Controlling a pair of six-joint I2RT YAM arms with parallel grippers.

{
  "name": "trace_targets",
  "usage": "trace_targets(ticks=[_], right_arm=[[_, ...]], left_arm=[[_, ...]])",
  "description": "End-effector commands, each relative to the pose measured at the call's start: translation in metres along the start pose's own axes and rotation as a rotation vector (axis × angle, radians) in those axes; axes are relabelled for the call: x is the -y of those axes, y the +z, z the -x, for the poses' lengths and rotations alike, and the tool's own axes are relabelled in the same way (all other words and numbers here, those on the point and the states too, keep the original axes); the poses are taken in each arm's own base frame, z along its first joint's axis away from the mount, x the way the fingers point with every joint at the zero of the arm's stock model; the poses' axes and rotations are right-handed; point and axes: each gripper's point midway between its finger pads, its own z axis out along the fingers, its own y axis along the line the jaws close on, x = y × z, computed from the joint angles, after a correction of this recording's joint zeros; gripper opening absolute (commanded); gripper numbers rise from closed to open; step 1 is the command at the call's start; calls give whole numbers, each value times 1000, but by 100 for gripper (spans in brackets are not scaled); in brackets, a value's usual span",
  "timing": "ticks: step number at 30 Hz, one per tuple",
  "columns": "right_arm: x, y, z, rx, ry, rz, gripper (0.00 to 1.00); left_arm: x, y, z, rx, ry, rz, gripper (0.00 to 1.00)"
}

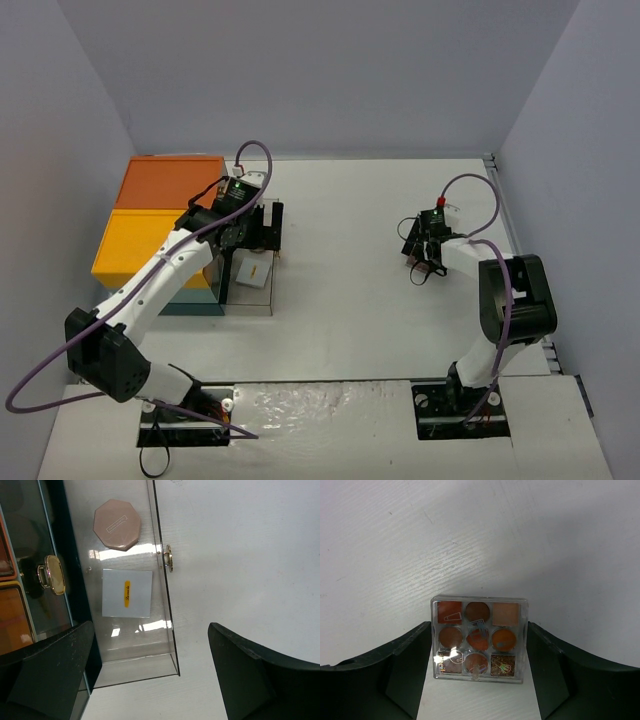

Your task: Organize the makeup

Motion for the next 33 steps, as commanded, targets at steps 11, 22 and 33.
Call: trace_targets(ticks=[11,22,33], right_arm=[[-167,-132,-41,70,-664,595,26],[-269,-292,-36,324,-899,1060,27],[-281,-339,-24,411,-911,1163,27]], left_arm=[[43,-55,20,29,7,-258,97],[74,-84,33,11,-45,-439,88],[90,-85,28,-44,-123,-542,69]])
